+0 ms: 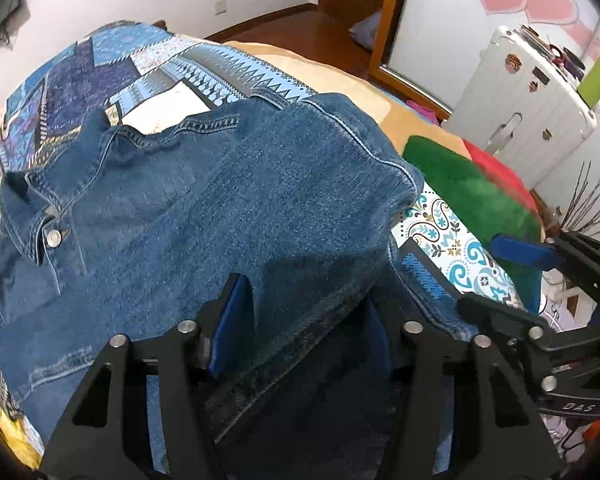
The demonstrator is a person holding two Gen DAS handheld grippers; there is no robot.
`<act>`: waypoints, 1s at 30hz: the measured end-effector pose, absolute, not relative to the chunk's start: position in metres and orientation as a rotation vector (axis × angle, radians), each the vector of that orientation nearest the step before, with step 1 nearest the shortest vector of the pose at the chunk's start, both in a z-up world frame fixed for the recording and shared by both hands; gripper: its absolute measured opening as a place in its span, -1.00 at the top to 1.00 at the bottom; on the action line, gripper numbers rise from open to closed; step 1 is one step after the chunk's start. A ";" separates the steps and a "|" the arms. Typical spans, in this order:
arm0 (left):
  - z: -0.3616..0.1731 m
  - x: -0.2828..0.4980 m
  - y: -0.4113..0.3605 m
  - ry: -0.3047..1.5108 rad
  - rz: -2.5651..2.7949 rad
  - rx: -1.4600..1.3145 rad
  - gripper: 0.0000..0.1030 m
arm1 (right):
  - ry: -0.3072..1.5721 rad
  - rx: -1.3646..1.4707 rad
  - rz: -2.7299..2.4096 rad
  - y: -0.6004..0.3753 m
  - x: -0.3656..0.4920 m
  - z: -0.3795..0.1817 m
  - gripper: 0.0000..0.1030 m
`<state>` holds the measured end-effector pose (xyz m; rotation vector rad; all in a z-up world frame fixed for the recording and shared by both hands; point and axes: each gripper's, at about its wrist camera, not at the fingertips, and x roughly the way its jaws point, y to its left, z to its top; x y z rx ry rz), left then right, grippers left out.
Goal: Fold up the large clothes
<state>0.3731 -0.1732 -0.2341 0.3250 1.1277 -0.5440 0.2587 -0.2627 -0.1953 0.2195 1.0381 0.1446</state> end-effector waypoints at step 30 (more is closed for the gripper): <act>-0.218 0.309 0.098 1.040 -0.117 -0.136 0.43 | 1.058 0.012 0.174 -0.191 0.275 -0.185 -0.14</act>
